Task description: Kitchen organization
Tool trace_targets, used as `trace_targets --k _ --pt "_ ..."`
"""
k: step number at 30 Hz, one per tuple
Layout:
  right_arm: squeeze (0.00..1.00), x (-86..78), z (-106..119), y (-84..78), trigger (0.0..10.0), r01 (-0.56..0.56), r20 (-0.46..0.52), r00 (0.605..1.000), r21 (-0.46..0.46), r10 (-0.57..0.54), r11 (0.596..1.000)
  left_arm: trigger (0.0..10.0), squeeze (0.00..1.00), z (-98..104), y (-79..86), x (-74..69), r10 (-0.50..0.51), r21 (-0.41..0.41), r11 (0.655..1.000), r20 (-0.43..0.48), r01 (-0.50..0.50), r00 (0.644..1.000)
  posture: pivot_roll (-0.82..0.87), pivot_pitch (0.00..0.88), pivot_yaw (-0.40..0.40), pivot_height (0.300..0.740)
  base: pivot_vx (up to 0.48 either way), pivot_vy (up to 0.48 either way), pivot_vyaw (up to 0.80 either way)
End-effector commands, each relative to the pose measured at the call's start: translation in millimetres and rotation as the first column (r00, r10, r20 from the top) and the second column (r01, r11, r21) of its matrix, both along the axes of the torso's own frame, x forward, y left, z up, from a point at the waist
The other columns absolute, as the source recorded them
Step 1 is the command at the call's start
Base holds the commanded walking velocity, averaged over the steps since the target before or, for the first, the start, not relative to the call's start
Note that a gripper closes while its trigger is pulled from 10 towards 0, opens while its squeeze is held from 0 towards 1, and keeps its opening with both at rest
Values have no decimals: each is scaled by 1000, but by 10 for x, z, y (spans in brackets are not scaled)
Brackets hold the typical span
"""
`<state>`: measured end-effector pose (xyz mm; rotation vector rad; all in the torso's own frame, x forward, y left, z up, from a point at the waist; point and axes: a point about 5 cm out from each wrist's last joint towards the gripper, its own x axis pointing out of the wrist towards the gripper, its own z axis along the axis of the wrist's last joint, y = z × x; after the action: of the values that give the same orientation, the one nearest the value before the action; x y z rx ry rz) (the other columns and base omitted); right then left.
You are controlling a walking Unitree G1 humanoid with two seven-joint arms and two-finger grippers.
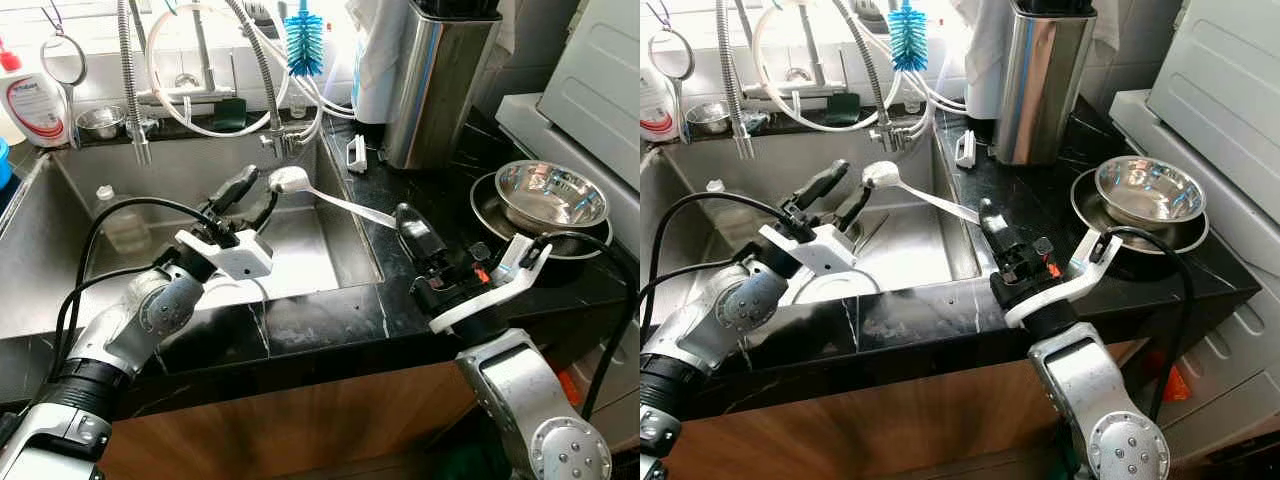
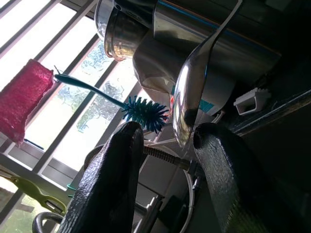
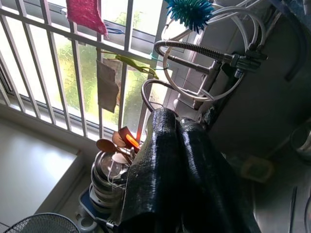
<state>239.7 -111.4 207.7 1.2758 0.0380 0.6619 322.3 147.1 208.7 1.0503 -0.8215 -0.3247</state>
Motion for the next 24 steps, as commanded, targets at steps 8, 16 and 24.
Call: trace_targets --k 8,16,24 --pt "0 -2 4 58 10000 -25 3 1000 8 25 1000 10000 0 55 -61 -45 -43 -13 999 31 44 999 32 51 -29 740 0 0 0" --pt "0 -9 0 117 10000 -45 3 999 11 45 999 10000 0 51 -94 -54 -56 -20 998 33 57 998 33 50 -31 740 0 0 0" --pt "0 -17 -10 170 10000 -63 3 998 16 63 998 0 0 59 -99 -60 -60 -28 998 36 61 998 34 48 -30 740 0 0 0"
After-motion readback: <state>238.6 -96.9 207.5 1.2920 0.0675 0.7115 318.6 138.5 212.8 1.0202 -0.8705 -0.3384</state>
